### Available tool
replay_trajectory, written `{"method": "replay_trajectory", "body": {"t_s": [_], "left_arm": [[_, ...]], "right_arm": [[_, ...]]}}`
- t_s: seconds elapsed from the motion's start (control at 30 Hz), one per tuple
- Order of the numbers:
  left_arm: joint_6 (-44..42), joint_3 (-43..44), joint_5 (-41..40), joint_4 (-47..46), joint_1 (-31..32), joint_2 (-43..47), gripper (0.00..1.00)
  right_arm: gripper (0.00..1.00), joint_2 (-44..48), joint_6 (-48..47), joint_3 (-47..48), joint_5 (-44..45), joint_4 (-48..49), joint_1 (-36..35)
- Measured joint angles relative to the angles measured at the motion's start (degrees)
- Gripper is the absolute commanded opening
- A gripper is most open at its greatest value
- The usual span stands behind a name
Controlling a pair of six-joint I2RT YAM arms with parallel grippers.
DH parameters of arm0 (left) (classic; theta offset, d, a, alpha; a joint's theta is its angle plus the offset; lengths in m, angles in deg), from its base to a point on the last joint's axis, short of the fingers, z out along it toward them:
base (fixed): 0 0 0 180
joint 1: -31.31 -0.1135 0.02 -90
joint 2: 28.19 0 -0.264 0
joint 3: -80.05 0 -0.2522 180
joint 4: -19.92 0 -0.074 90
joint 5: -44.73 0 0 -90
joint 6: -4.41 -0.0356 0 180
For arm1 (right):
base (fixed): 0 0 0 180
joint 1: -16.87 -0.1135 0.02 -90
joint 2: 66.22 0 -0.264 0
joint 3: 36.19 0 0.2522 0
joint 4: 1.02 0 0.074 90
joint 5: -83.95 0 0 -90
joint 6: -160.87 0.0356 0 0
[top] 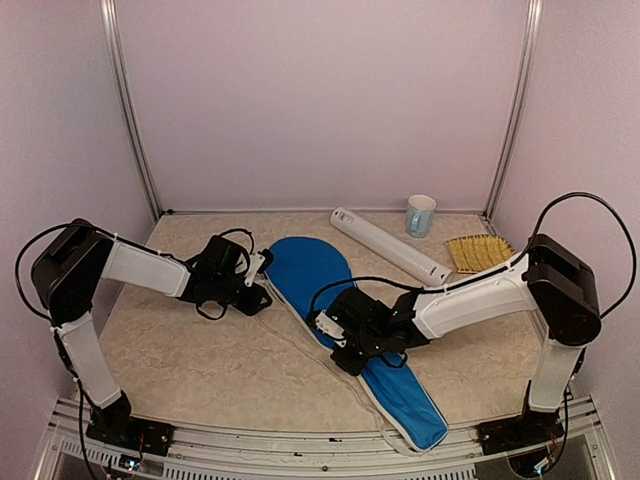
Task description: Pack up the badminton gear
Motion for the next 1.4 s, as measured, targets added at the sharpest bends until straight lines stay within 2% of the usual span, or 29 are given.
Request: {"method": "replay_trajectory", "body": {"t_s": [0.07,0.2,0.33,0.4,0.53,0.67,0.9,1.23,1.4], "left_arm": [[0.44,1.66,-1.64,0.61,-1.2,-0.22,0.39],[0.07,6.86,-2.97,1.99,-0.94,-2.23,0.41],[-0.87,10.03,-2.73,3.23,-0.68,-5.03,0.38],[-1.2,10.47,-2.45,3.98,-0.61,-5.95,0.33],[-1.88,10.36,-2.32,4.66,0.09,-6.03,0.3],[-1.73,5.81,-2.99,3.76,2.47,-2.54,0.39],[-0.15,-1.09,-2.58,2.82,5.46,4.76,0.4],[0.74,0.35,-4.96,2.03,4.98,-0.92,0.43],[0.74,3.15,-6.97,2.1,4.5,-3.19,0.48]], "right_arm": [[0.0,1.53,-0.02,-1.46,-0.48,-0.66,0.07],[0.0,4.52,-0.04,-4.17,-1.36,-1.9,0.07],[0.0,6.75,-0.07,-6.47,-1.44,-2.99,0.17],[0.0,7.61,-0.07,-7.28,-1.49,-3.41,0.22],[0.0,8.66,-0.02,-7.98,-1.49,-3.72,0.28],[0.0,9.01,-0.04,-8.46,-1.49,-3.8,0.31],[0.0,10.58,-0.02,-10.01,-1.55,-3.89,0.31],[0.0,11.76,-0.04,-10.56,-1.57,-4.07,0.31],[0.0,12.41,-0.04,-10.8,-2.1,-4.46,0.33]]}}
